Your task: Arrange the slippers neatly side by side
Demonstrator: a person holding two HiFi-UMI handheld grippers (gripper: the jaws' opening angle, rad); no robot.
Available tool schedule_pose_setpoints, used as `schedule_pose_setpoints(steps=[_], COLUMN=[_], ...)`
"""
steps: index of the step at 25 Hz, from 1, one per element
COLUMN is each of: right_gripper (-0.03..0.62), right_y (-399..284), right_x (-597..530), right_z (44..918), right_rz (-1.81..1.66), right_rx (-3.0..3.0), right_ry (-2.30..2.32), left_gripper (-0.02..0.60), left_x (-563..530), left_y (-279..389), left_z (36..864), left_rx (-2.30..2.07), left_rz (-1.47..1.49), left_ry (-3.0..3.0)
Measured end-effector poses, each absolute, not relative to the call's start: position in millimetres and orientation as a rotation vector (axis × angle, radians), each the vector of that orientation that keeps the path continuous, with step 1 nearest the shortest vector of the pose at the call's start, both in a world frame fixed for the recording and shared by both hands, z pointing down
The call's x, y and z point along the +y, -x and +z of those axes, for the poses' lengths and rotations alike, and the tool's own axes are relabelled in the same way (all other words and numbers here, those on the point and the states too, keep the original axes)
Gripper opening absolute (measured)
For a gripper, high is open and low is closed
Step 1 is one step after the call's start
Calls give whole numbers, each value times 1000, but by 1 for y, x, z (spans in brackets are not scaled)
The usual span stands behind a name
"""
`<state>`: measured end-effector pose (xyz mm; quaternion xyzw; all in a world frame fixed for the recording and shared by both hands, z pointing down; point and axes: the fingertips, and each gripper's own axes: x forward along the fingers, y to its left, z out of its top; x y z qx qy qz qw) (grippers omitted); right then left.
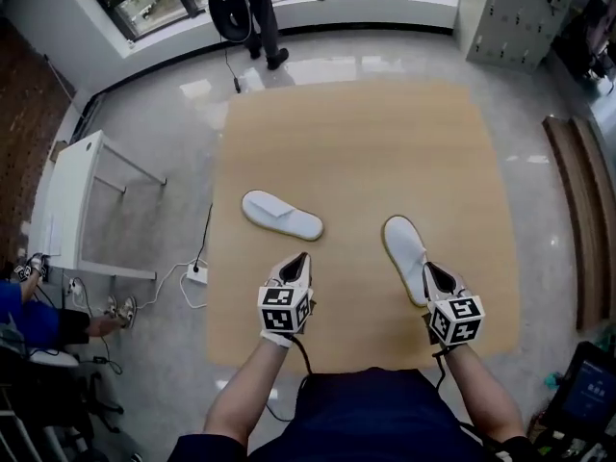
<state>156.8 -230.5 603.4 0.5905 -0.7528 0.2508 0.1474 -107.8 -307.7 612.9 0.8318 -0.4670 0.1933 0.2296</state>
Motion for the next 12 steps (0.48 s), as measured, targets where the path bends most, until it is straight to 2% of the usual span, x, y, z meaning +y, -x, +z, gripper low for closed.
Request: schedule_pose_setpoints(steps=[12], right_gripper=[11], right_y=[-137], right_x=[-265], right_z=[659], right_rz=[662], right_rx=[-2111], right_ry=[-1510], left_gripper=[5], left_x=[-406], left_y=[131], left_z=[690], left_rx=[-1379], left_rz=[748], left_ry=[-2144])
